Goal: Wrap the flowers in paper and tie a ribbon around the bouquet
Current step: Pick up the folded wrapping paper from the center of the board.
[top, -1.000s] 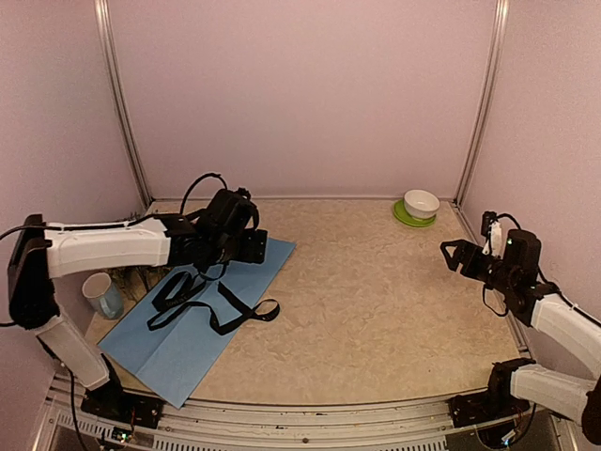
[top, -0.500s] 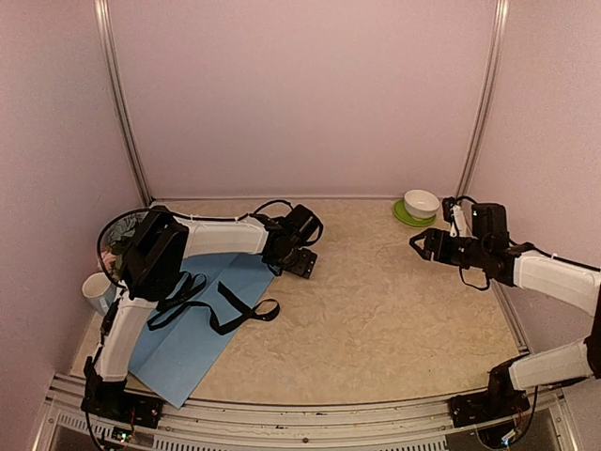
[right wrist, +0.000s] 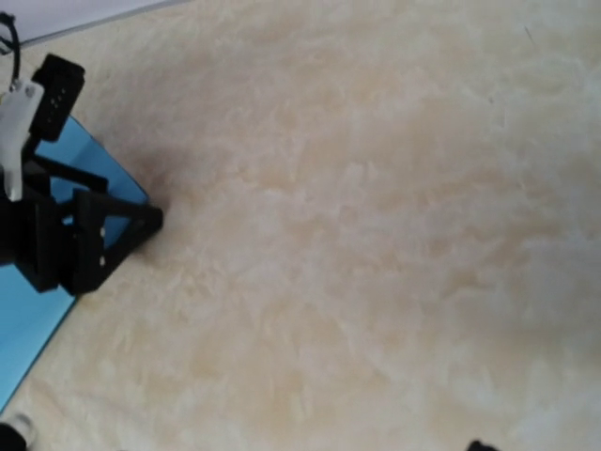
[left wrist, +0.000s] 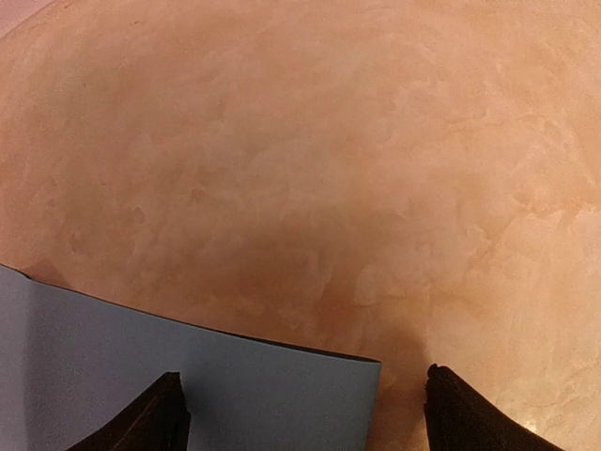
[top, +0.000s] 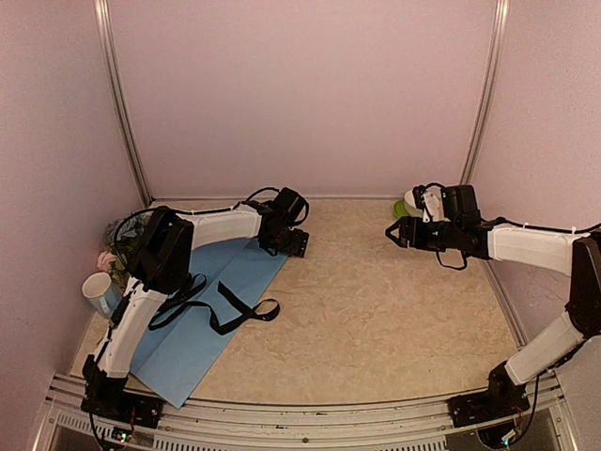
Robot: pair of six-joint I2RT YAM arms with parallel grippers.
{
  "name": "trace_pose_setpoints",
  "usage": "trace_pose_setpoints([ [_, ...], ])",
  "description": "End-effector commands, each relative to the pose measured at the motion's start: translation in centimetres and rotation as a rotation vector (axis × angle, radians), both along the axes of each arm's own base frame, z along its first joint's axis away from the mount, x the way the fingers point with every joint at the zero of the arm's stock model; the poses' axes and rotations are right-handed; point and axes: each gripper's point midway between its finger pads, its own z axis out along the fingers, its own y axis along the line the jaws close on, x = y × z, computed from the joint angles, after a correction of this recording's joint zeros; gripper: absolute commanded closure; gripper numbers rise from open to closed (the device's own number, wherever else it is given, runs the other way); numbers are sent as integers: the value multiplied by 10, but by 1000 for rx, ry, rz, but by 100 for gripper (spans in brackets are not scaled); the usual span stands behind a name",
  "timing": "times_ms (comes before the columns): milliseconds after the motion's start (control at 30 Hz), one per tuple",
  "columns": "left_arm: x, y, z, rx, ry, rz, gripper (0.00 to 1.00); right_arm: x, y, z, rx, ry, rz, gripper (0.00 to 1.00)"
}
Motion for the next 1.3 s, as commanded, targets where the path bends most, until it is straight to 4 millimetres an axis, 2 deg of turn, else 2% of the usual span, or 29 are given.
trace_pose_setpoints([
  [0, -27, 18, -46, -87, 217, -18, 20, 10, 14, 2, -16, 5, 23, 26],
  [167, -44, 18, -60, -128, 286, -47, 51, 11, 28, 10, -26, -3, 58, 26],
  [233, -51, 13, -61, -127, 278, -73, 72, 8, 31, 12, -28, -11, 66, 26],
  [333, -50, 18, -59, -125, 252, -69, 97, 3, 30, 15, -32, -23, 63, 26],
  [367, -49, 20, -57, -119, 242, -63, 100, 1, 28, 15, -34, -24, 59, 26],
  [467, -48, 19, -45, -119, 208, -72, 100, -3, 27, 13, -37, -20, 57, 26],
  [567, -50, 3, -7, -159, 117, -122, 100, -5, 34, 11, -35, -13, 76, 26],
  [633, -54, -9, 21, -214, 73, -143, 100, -8, 48, 13, -26, -18, 123, 26],
  [767, -62, -31, 94, -360, -51, -191, 100, -25, 98, 26, 11, -50, 298, 26],
  [867, -66, -37, 154, -469, -166, -220, 100, -35, 135, 40, 58, -85, 406, 24],
  [967, -66, -33, 214, -539, -302, -234, 100, -35, 168, 60, 99, -153, 472, 19],
  [1033, -67, -28, 255, -558, -410, -240, 100, -34, 193, 75, 101, -204, 519, 11],
  [1067, -68, -22, 283, -555, -495, -237, 100, -31, 205, 84, 94, -236, 534, 7],
  [1100, -69, -19, 299, -546, -553, -231, 100, -28, 217, 95, 88, -274, 544, 1],
  [1133, -73, -13, 325, -546, -624, -226, 100, -25, 227, 106, 82, -312, 553, 0],
  [1200, -80, -2, 363, -528, -746, -214, 100, -21, 248, 131, 83, -382, 577, 0],
  [1267, -87, 20, 402, -500, -870, -163, 100, -19, 258, 150, 85, -427, 586, 0],
])
